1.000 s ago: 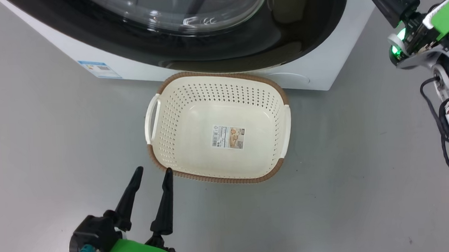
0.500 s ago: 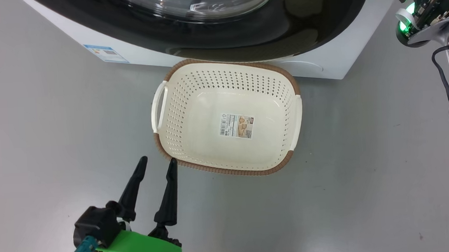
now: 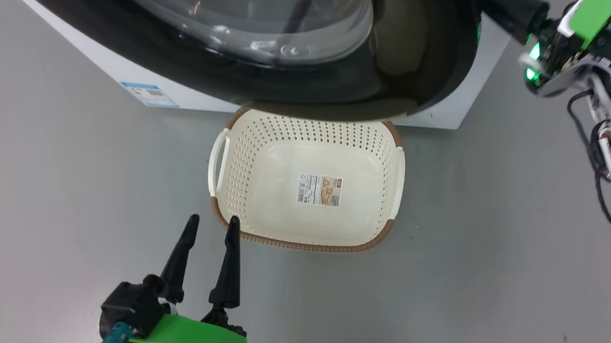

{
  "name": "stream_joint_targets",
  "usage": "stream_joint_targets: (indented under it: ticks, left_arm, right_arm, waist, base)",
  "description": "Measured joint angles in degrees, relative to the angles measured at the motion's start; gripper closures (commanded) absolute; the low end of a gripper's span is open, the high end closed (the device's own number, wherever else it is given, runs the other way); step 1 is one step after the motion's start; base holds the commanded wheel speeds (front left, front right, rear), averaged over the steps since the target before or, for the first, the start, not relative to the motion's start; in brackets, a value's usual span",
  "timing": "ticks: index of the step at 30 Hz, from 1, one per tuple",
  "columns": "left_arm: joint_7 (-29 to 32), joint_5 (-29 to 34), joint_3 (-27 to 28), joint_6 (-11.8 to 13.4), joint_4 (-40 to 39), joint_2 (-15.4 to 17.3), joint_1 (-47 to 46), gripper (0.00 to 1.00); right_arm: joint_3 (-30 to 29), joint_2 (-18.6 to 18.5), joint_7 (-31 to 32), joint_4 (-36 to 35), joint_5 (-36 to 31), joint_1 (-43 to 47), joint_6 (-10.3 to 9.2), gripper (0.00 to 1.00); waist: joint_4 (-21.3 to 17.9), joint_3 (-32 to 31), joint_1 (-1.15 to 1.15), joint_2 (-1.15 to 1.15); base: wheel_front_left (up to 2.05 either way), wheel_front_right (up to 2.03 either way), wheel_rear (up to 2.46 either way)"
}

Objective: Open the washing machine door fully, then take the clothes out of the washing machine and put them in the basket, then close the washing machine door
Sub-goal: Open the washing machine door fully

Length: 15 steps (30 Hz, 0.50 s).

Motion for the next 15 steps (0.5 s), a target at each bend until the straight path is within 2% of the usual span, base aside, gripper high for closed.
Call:
stream_joint_targets:
  ticks: [15]
  left_arm:
    - [0.0,0.68,1.54,-0.02,0.8,0.02,2.91,0.0]
  right_arm:
    - [1.43,4.08,2.92,-1.9,-2.29,9.14,0.0,1.0]
  waist:
    - [-1.33,-6.74,0.0,0.0]
  base:
    - [0.0,0.0,0.0]
